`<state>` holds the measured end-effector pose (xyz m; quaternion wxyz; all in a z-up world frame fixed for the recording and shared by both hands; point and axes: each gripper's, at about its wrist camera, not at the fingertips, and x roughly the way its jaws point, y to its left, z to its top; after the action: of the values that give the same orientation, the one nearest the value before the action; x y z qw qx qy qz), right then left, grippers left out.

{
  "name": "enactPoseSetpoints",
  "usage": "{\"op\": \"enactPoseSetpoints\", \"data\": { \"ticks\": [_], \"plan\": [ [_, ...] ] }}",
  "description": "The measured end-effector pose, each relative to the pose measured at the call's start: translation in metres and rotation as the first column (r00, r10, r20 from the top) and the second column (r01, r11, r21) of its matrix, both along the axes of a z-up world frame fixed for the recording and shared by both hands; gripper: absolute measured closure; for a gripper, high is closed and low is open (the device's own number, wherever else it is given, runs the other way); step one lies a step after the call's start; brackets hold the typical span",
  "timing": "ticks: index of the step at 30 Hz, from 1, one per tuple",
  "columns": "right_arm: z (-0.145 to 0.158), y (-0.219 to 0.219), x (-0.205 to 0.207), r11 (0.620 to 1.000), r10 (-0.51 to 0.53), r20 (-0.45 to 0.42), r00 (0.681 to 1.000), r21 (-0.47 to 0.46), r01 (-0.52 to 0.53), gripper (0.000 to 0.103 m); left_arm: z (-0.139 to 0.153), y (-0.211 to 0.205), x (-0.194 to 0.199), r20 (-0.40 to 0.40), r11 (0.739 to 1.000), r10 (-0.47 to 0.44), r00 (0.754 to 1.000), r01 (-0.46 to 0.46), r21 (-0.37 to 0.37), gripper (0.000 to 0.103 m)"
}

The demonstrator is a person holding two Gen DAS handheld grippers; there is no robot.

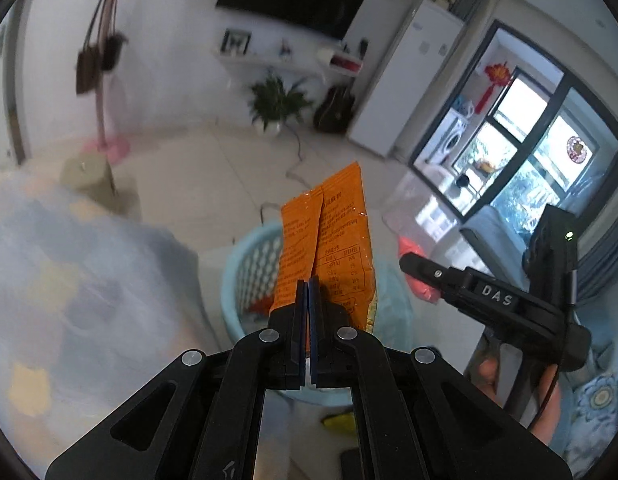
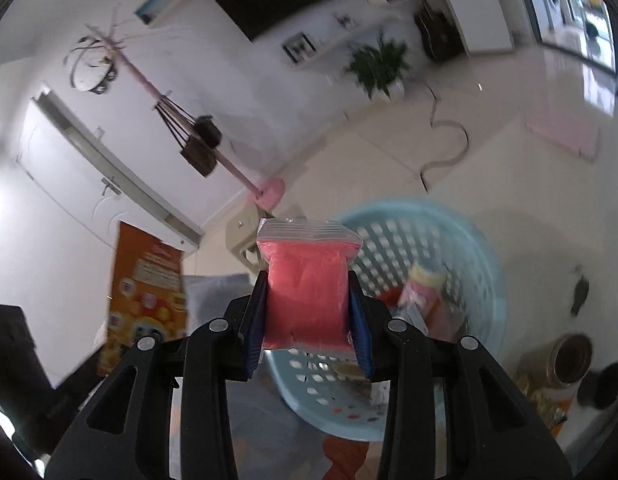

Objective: Collect trash

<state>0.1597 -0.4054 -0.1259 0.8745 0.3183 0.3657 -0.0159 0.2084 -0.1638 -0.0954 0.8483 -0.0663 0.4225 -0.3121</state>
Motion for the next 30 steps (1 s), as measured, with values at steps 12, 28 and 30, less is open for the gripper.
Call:
{"op": "enactPoseSetpoints", "data": {
  "ticks": [12, 28, 30],
  "plan": [
    [-0.037, -0.017, 0.003, 1.000, -0.006, -0.093, 0.996, 0.029, 0.008, 0.051, -0.048, -0.032, 0.011, -0.100, 0.998, 0.000, 0.995, 0.006, 0.059, 0.069],
    [0.033, 0.046, -0.031, 0.981, 0.105, 0.057, 0.993, -0.173, -0.094, 0.050, 0.032, 0.029, -0.047, 0.110, 0.996, 0.090, 0.990, -0.088, -0.021, 0.040],
    [0.046, 0.060, -0.041, 0.969, 0.124, 0.087, 0.988, -0.224, -0.102, 0.050, 0.046, 0.039, -0.062, 0.163, 0.994, 0.112, 0.980, -0.112, -0.010, 0.030]
  ]
}}
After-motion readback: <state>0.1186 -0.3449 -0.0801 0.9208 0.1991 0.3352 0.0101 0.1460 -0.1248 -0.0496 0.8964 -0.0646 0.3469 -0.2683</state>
